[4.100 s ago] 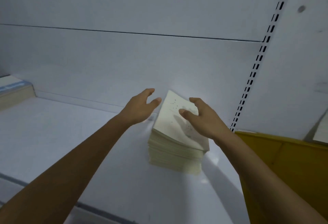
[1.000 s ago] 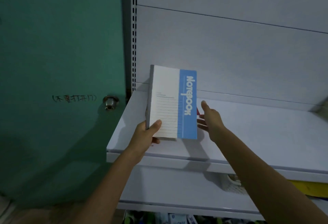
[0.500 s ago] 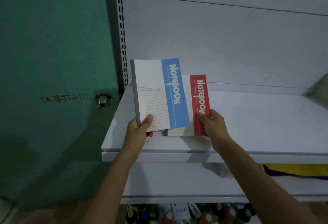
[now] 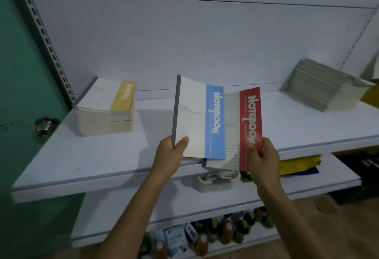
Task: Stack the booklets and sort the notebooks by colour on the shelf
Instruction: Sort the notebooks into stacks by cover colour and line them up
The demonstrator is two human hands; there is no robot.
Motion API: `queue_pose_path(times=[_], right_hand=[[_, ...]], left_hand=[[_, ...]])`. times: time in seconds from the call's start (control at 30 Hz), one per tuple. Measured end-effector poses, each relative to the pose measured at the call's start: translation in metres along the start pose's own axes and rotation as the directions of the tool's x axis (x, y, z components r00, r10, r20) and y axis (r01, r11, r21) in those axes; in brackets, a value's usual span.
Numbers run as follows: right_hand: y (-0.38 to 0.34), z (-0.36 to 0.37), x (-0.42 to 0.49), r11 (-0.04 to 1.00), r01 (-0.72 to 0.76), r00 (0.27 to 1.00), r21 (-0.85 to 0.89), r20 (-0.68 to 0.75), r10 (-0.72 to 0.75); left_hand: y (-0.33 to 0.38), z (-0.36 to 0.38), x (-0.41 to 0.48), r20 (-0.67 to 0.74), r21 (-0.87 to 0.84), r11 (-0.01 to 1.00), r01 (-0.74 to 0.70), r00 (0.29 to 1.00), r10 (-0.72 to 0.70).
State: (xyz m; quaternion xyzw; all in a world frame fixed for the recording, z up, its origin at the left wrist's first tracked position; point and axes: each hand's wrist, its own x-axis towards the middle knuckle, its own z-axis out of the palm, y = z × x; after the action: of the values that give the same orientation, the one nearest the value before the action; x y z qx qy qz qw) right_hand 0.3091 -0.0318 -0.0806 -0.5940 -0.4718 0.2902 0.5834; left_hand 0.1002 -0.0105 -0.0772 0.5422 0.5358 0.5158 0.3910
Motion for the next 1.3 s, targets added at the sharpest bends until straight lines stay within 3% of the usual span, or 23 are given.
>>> queue_pose_path(times=[0.23, 0.4, 0.5, 0.63, 0.97, 1.03, 1.1, 1.17, 1.3], right_hand=[[0.040, -0.130, 0.050, 0.991, -0.001, 0.998, -0.136, -0.064, -0.008], [0.057, -0.177, 0.077, 0.977, -0.013, 0.998, -0.213, -0.067, -0.001], [0.062, -0.178, 0.099, 0.967, -0.009, 0.999, -0.253, -0.051, -0.004], [0.056, -0.162, 0.140, 0.941, 0.058, 0.996, -0.332, -0.043, -0.077], [0.070, -0.107, 0.242, 0.763, 0.009, 0.998, -0.646, 0.051, 0.031], [0.073, -0.096, 0.267, 0.708, -0.018, 0.998, -0.706, 0.031, 0.056], [0.080, -0.086, 0.288, 0.666, -0.046, 0.997, -0.745, 0.005, 0.075], [0.086, -0.079, 0.301, 0.629, -0.059, 0.998, -0.775, -0.025, 0.063], [0.095, -0.076, 0.300, 0.635, -0.008, 0.999, -0.773, -0.033, -0.028]], left_hand=[[0.019, 0.148, 0.004, 0.072, 0.070, 0.997, -0.030, 0.997, 0.024], [0.020, 0.182, 0.000, -0.051, 0.350, 0.936, -0.037, 0.997, 0.058], [0.017, 0.174, 0.010, -0.135, 0.588, 0.809, -0.006, 0.985, 0.105], [0.017, 0.163, 0.042, -0.155, 0.741, 0.671, 0.037, 0.981, 0.117], [-0.012, 0.166, 0.137, -0.119, 0.843, 0.530, 0.093, 0.993, 0.015], [-0.017, 0.169, 0.152, -0.067, 0.877, 0.480, 0.015, 0.994, 0.090], [-0.022, 0.167, 0.165, 0.156, 0.861, 0.447, -0.244, 0.962, 0.225], [-0.023, 0.161, 0.173, 0.343, 0.753, 0.516, -0.407, 0.913, 0.219], [-0.033, 0.156, 0.175, 0.334, 0.731, 0.557, -0.394, 0.918, 0.213]])
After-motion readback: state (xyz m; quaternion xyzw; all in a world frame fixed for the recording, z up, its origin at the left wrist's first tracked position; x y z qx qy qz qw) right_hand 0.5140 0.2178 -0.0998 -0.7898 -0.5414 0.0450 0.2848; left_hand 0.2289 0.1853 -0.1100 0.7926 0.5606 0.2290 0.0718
